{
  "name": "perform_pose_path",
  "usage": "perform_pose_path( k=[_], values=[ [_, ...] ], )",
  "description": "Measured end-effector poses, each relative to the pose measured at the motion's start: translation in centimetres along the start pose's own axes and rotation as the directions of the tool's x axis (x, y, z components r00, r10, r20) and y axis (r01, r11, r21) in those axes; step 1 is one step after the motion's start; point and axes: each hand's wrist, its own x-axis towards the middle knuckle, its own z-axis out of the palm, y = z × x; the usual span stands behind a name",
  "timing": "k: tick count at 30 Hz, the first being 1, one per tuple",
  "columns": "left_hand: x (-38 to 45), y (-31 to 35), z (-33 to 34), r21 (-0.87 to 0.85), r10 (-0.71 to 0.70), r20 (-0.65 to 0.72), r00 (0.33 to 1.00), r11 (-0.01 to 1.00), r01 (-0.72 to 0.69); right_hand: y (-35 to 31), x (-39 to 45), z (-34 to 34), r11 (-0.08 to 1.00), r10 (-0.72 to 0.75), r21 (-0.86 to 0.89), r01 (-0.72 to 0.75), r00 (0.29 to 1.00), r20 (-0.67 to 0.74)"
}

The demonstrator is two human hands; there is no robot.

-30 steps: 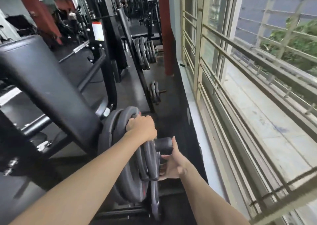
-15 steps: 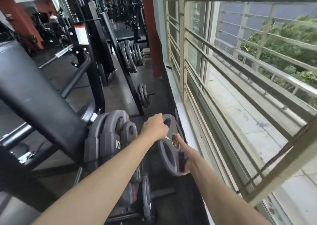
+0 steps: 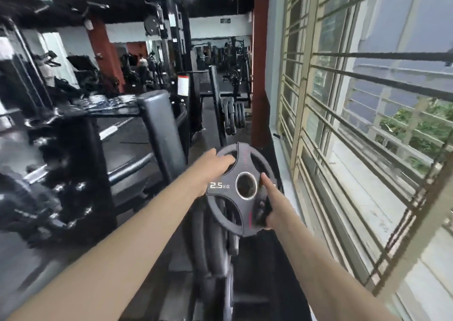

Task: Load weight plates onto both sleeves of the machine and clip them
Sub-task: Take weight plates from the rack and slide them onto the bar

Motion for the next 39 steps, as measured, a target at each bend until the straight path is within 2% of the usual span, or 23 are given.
perform_pose_path(
  k=[2,4,10,15,18,20,24,28,31,35,39],
  values=[
    [-3.1,-1.1,-4.6,-0.141,-0.054,-0.011,0.998,0.989,0.052,0.5,-3.9,3.5,0.999,-0.043,-0.029,0.044,0.998,0.035],
    [-6.5,-2.6,-8.8,-0.176,-0.087,-0.063,0.994,0.982,0.074,1.7,-7.3,6.8,0.994,-0.091,-0.055,0.094,0.994,0.055],
    [-19.6,-11.2,-21.1,-0.361,-0.183,-0.196,0.963,0.927,0.103,10.2,-19.7,16.2,0.976,-0.17,-0.092,0.2,0.951,0.258],
    [-24.7,-23.6,-32.8,-0.455,-0.283,-0.444,0.85,0.888,0.058,18.6,-29.9,24.5,0.963,-0.168,-0.132,0.234,0.908,0.384],
    [-31.5,-24.9,-37.3,-0.496,-0.341,-0.529,0.777,0.867,0.043,22.6,-34.7,29.0,0.959,-0.171,-0.13,0.253,0.878,0.448],
    [-35.7,-25.3,-39.7,-0.542,-0.388,-0.54,0.747,0.839,0.044,24.8,-37.4,31.6,0.955,-0.177,-0.13,0.267,0.863,0.474],
    [-41.1,-26.2,-41.9,-0.675,-0.457,-0.54,0.706,0.737,-0.039,28.6,-41.3,35.2,0.924,-0.182,-0.2,0.325,0.837,0.516],
    [-43.6,-28.4,-43.2,-0.713,-0.485,-0.496,0.721,0.701,-0.02,31.6,-44.0,37.1,0.913,-0.128,-0.276,0.3,0.854,0.505],
    [-43.8,-30.1,-44.8,-0.696,-0.541,-0.511,0.668,0.717,0.048,33.7,-44.9,37.7,0.893,-0.147,-0.315,0.323,0.869,0.473],
    [-43.0,-31.4,-45.6,-0.724,-0.566,-0.439,0.698,0.683,0.099,35.1,-45.3,37.9,0.869,-0.194,-0.355,0.344,0.898,0.395],
    [-39.5,-34.6,-48.2,-0.709,-0.553,-0.45,0.702,0.699,0.096,36.0,-45.9,38.4,0.86,-0.24,-0.349,0.373,0.898,0.369]
  ],
)
